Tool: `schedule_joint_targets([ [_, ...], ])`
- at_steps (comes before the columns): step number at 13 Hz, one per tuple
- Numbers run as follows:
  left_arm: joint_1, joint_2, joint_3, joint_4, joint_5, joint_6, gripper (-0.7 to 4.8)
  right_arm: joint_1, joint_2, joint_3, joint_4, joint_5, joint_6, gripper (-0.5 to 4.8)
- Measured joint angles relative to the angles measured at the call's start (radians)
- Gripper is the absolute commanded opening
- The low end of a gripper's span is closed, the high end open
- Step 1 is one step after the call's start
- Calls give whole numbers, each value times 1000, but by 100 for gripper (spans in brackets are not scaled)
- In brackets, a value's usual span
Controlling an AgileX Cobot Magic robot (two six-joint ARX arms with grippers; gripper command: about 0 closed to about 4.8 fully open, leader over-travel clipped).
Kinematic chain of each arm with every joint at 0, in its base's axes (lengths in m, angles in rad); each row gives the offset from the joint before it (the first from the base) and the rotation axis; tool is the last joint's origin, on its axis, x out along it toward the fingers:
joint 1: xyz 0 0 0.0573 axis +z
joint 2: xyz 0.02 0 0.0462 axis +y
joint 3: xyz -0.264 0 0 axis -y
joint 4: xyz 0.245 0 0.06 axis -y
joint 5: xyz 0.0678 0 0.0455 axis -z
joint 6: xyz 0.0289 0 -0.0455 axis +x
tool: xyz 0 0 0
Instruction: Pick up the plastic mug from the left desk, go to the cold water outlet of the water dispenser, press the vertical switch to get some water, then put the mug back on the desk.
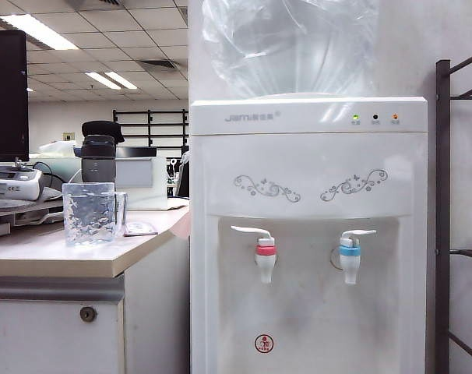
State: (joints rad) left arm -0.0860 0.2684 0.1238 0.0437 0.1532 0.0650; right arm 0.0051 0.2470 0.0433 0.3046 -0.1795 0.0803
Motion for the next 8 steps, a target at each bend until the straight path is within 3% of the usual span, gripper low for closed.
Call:
schedule_joint_targets([
  [2,0,-23,-15,40,-47,-14,-6,0,0,0,0,0,0,-5],
  [3,77,-262,-93,15,-57,24,-6,0,0,0,-1,0,0,-5],
  [4,126,-265,-115,2,-23,8,-6,0,-1,0,-3,0,0,-5],
  [6,124,-265,-115,-36,-25,-14,-6,0,-8,0,-11,0,0,-5],
  [7,79,-265,-115,-112,-204,-13,-6,0,-8,0,-11,0,0,-5],
  [8,71,-265,-115,-112,-193,-13,34,0,-8,0,-11,0,0,-5],
])
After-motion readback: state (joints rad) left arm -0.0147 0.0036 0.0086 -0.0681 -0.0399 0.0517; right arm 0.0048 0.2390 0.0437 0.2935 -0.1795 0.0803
